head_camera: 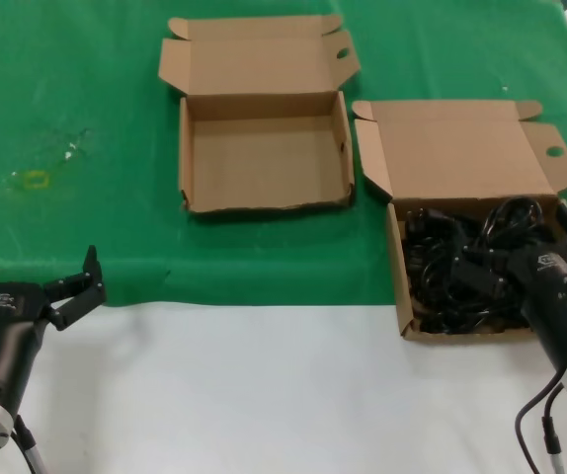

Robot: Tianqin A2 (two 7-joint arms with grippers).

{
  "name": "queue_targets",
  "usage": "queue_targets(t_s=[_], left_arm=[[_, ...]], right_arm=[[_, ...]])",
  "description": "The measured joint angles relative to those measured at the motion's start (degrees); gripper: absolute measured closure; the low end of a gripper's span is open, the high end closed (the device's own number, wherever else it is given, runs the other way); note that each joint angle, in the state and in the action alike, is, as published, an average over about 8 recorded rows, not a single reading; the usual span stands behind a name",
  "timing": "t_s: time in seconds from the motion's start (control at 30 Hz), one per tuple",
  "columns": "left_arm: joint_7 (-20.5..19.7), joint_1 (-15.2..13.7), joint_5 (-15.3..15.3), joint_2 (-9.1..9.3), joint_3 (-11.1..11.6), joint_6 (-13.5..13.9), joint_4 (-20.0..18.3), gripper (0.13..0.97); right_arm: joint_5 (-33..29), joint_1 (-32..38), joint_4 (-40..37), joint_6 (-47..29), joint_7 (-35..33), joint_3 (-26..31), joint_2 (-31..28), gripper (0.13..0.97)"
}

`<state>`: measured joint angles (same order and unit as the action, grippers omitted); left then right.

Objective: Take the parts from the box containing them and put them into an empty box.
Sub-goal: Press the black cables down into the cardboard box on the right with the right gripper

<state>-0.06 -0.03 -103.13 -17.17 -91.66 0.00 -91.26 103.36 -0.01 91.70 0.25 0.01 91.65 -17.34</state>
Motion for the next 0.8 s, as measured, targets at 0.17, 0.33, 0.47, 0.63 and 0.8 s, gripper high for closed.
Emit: queue_targets(t_s=[0.17, 0.33, 0.47, 0.63, 0.8], left_arm=[[0.0, 0.0, 0.0, 0.00, 0.0, 0.0, 0.0, 0.132], [0.0, 0.0, 0.0, 0.00, 0.0, 0.0, 0.0, 0.132], [0.0, 0.0, 0.0, 0.00, 0.0, 0.0, 0.0, 0.132], [0.0, 0.0, 0.0, 0.00, 0.0, 0.0, 0.0, 0.132], [0.0, 0.0, 0.0, 0.00, 0.0, 0.0, 0.0, 0.132]], right_arm=[[0.0, 0.0, 0.0, 0.0, 0.0, 0.0, 0.0, 0.129], [0.0, 0.0, 0.0, 0.0, 0.0, 0.0, 0.0, 0.129], [0.0, 0.0, 0.0, 0.0, 0.0, 0.0, 0.0, 0.129], [0.0, 0.0, 0.0, 0.0, 0.0, 0.0, 0.0, 0.129], [0.0, 0.0, 0.0, 0.0, 0.0, 0.0, 0.0, 0.129]])
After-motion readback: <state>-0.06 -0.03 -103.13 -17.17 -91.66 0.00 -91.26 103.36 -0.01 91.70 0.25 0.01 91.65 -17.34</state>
